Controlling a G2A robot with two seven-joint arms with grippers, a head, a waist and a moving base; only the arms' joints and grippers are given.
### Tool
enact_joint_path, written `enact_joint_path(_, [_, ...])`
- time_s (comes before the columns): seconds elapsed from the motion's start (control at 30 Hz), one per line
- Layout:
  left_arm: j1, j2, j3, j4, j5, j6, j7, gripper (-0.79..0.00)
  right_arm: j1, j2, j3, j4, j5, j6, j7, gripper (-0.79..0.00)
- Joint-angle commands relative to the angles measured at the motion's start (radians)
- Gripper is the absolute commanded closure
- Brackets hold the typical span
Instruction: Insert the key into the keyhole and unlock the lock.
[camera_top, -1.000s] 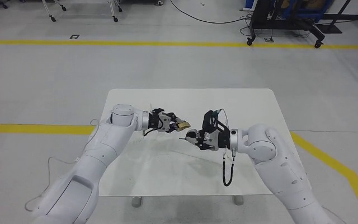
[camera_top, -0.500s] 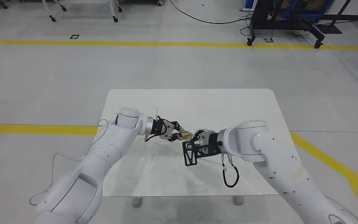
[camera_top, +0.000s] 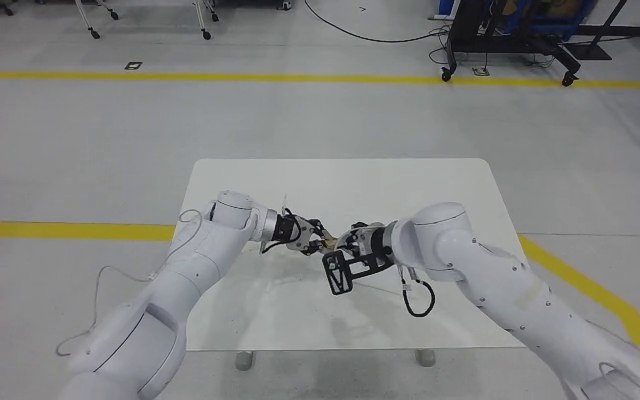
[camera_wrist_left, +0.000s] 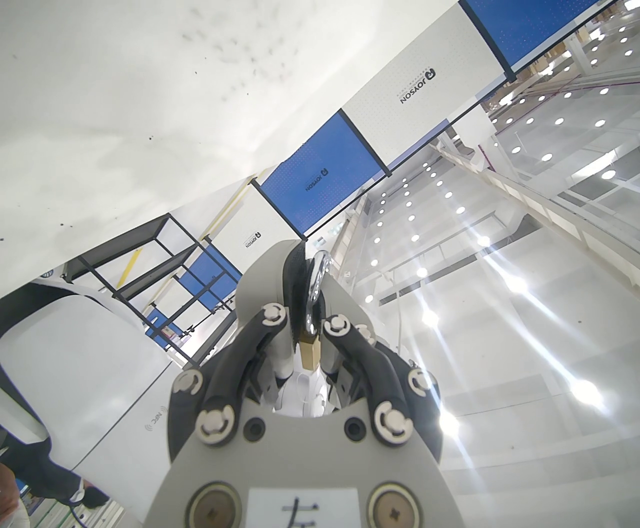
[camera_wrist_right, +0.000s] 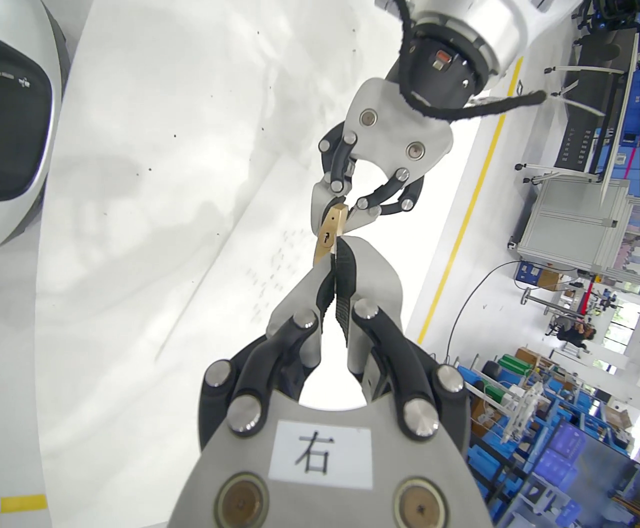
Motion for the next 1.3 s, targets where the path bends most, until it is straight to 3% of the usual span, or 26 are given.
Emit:
enact_joint_path(0.0, [-0.003,-0.001,0.004,0.005,-0.004,-0.001,-0.001,0.000,0.023,0.008,-0.025,0.004,0.006,0.007,0.007,0.000])
enact_joint_path(0.7, [-0.023,-0.010,0.027,0.036,-0.025,0.000,0.000,0.000,0.241,0.078,-0.276,-0.054,0.167,0.153,0.153,0.000])
enact_joint_path(1.27, [-0.019,-0.020,0.043,0.035,-0.029,0.007,0.007,0.000,0.386,0.078,-0.432,-0.032,0.286,0.221,0.221,0.000])
